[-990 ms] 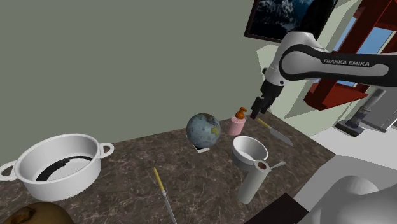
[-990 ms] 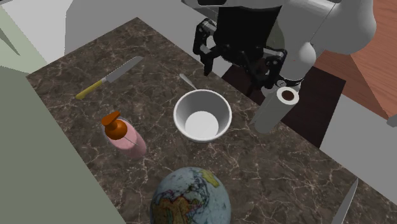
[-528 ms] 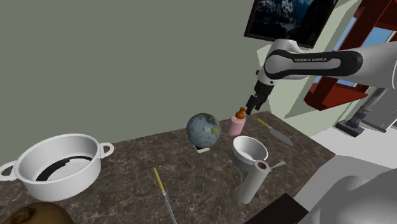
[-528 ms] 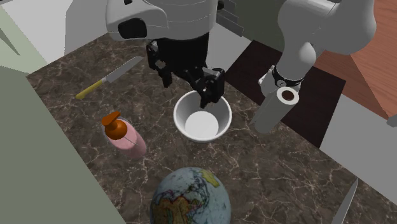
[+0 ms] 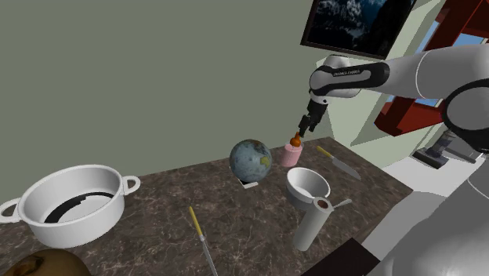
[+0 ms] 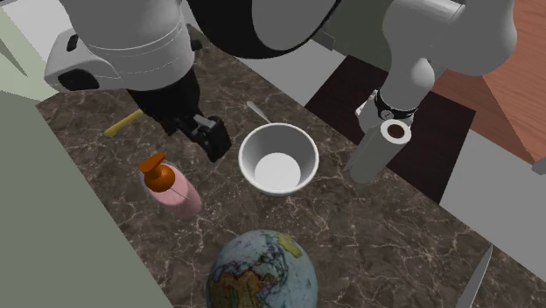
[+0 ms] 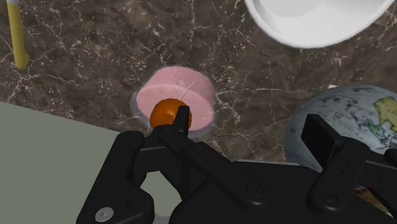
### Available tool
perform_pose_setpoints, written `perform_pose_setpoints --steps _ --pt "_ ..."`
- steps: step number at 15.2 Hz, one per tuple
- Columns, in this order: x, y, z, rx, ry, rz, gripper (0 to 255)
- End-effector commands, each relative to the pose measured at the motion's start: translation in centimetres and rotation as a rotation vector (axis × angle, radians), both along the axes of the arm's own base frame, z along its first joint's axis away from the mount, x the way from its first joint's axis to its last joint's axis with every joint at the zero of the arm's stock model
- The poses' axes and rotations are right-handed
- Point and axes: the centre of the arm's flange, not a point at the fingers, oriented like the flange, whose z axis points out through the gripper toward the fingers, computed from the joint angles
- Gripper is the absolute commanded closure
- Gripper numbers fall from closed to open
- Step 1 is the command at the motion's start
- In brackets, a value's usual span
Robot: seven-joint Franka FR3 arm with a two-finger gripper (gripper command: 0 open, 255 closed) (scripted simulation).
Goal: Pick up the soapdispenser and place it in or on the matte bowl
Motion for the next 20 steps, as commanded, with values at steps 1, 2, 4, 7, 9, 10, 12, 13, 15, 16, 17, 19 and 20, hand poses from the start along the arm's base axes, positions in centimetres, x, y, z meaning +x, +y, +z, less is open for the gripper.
perform_pose_setpoints --steps 1,2,4,7,9,10,12,13,15,16,17,19,20 --pt "1.5 -1.7 -0.7 -0.002 0.004 0.003 0" --pt "2.4 -2.6 -1.2 -0.002 0.005 0.004 0" --pt "4.0 -4.5 -2.0 -0.004 0.009 0.007 0" --pt "6.5 -7.3 -3.3 -0.006 0.014 0.010 0" --pt "6.6 -7.4 -3.9 -0.006 0.014 0.010 0" --pt "6.6 -7.4 -4.4 -0.006 0.014 0.010 0" --pt "6.6 -7.4 -5.5 -0.006 0.014 0.010 0" --pt "6.6 -7.4 -6.0 -0.006 0.014 0.010 0" --pt "6.7 -7.5 -7.4 -0.006 0.014 0.010 0" --pt "6.7 -7.5 -7.4 -0.006 0.014 0.010 0" --pt "6.7 -7.5 -7.4 -0.006 0.014 0.010 0" --pt "6.7 -7.5 -7.4 -0.006 0.014 0.010 0" --pt "6.7 -7.5 -7.4 -0.006 0.014 0.010 0"
